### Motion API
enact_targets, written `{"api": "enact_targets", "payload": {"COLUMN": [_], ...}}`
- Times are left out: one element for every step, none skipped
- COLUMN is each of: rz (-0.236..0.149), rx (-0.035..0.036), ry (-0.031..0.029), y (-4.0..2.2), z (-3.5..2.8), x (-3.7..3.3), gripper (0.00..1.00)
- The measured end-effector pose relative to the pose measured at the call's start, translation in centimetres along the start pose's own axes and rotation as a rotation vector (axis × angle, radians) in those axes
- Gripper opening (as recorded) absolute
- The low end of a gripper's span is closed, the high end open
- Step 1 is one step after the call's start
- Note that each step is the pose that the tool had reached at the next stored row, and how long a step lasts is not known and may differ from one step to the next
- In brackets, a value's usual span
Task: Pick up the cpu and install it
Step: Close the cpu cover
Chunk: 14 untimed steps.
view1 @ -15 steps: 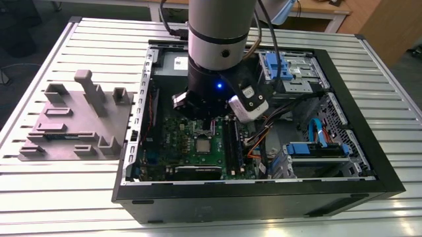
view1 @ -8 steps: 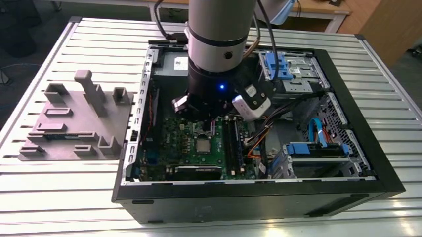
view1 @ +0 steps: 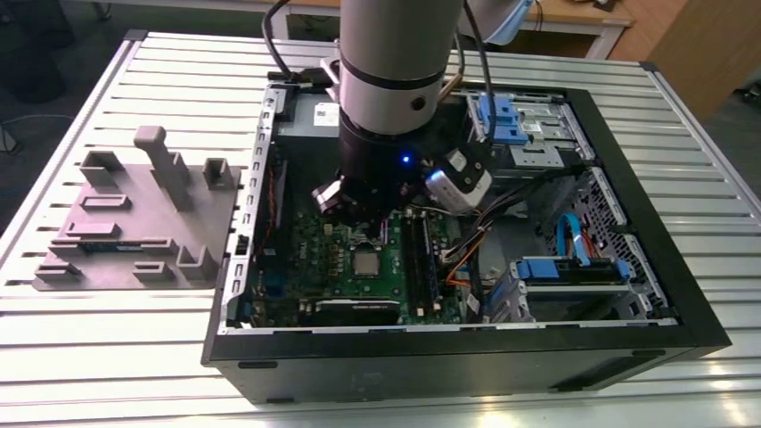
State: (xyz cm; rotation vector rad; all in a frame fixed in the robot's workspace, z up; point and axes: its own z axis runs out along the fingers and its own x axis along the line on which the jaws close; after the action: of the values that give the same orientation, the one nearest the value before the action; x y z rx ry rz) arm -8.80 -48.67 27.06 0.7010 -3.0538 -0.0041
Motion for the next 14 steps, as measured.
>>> {"api": "enact_targets", "payload": {"rz": [-0.012,-0.017,-0.017,-0.017,-0.017,-0.018,-0.018,-0.017,-0.017,-0.017,-0.018,-0.018,-0.028,-0.044], "rx": [0.0001,0.0003,0.0003,-0.0003,-0.0010,-0.0016,-0.0018,-0.0020,-0.0022,-0.0023,-0.0023,-0.0035,-0.0060,-0.0070], "ry": [0.0001,0.0002,0.0002,0.0005,0.0008,0.0011,0.0016,0.0021,0.0023,0.0023,0.0023,0.0018,0.0007,0.0001], "y": [-0.02,-0.09,-0.13,-0.17,-0.19,-0.17,-0.12,-0.08,-0.04,0.02,0.10,0.14,0.13,0.14], "z": [0.07,0.14,0.22,0.33,0.46,0.61,0.75,0.90,1.07,1.25,1.40,1.49,1.53,1.59], "x": [-0.04,-0.19,-0.48,-0.84,-1.21,-1.60,-2.00,-2.39,-2.79,-3.19,-3.53,-3.72,-3.72,-3.72], "gripper": [0.10,0.10,0.10,0.10,0.10,0.10,0.10,0.10,0.10,0.10,0.10,0.10,0.10,0.10]}}
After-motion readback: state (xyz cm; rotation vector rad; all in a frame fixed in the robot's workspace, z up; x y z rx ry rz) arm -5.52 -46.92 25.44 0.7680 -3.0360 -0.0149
